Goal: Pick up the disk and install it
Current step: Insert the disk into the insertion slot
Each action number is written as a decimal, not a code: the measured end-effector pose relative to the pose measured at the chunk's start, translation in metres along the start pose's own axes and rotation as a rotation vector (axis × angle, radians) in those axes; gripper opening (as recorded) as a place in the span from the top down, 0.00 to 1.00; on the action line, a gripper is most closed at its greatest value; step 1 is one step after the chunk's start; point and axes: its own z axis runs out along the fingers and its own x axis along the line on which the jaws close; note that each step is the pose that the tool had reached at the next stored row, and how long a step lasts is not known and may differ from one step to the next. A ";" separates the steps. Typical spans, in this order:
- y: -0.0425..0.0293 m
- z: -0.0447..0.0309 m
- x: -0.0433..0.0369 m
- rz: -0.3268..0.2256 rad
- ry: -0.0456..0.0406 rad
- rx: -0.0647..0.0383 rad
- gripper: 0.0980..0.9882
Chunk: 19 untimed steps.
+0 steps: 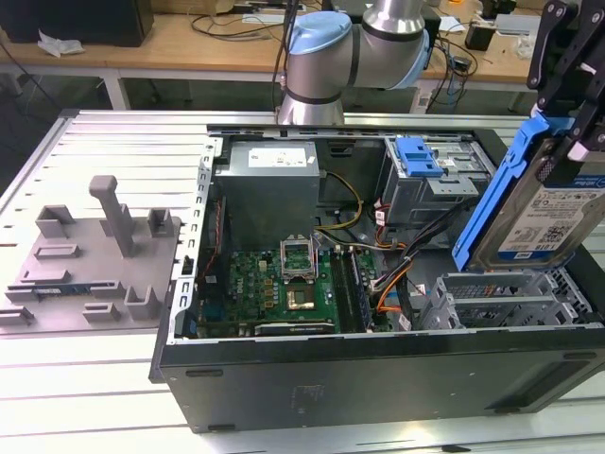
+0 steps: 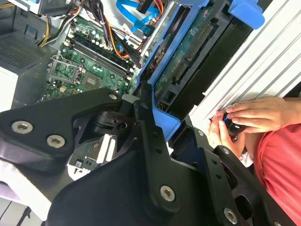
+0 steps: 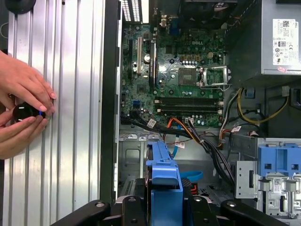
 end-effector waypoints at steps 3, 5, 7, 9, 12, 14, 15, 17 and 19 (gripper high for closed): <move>-0.0001 0.0013 0.0000 -0.006 -0.0005 0.001 0.70; 0.0000 0.0019 0.0000 -0.008 -0.0006 0.003 0.70; 0.0004 0.0028 0.0000 -0.008 -0.0006 0.004 0.70; 0.0007 0.0032 0.0000 -0.008 -0.0004 0.004 0.70; 0.0008 0.0040 -0.0001 -0.008 -0.0005 0.005 0.70; 0.0009 0.0045 -0.0001 -0.008 -0.0005 0.005 0.70; 0.0009 0.0047 -0.0001 -0.007 -0.0005 0.005 0.70; 0.0009 0.0052 -0.0001 -0.007 -0.0004 0.005 0.70; 0.0008 0.0060 -0.0001 -0.007 -0.0005 0.005 0.70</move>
